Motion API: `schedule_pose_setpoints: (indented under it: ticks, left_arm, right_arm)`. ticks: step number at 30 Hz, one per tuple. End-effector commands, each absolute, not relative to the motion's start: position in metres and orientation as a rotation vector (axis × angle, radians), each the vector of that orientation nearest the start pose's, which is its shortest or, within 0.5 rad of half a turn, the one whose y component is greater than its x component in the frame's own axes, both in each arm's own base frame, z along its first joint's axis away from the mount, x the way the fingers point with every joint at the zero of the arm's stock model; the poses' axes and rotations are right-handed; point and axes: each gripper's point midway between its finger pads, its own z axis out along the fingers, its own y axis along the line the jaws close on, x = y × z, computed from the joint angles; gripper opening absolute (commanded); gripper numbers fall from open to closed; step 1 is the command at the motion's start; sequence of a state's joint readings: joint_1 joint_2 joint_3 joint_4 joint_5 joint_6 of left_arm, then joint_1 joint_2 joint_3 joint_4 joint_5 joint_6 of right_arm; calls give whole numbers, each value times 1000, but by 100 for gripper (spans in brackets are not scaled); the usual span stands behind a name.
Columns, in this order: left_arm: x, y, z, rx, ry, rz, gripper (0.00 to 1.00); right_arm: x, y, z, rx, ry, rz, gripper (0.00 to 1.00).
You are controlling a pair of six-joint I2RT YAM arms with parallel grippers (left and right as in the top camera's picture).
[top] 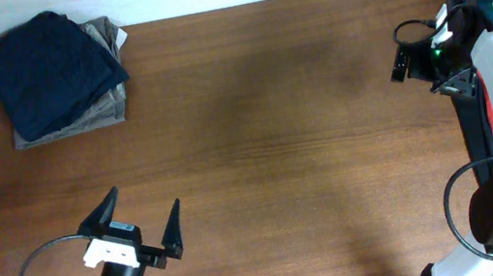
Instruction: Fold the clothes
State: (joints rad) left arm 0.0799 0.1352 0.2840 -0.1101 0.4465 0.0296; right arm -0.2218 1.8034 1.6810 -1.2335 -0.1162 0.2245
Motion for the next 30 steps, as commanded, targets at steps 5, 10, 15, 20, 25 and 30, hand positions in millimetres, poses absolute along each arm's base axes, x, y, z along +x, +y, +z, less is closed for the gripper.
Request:
schedule_pose_setpoints:
  ticks: [5,10,15,20,25,30]
  left_arm:
    - [235,-39,218,246,1493,-164,99]
    - [239,-26,201,181,1515,-107,99]
    - [244,-16,180,127,1565,-66,99]
    - [245,-15,161,120,1626,-71,99]
    - [245,-15,162,121,1624,-71,99]
    - [245,-15,162,120,1625,-71,99]
  right_arm:
    - [379,-68,164,622,2845,149,99]
    - [379,-68,164,622,2846,149,99]
    - [379,-68,164,622,2846,149,99]
    - [379,-68,164,621,2845,149,99]
    - [379,-68,164,622,2845,149,99]
    - [379,-68,164,622,2845,149,99]
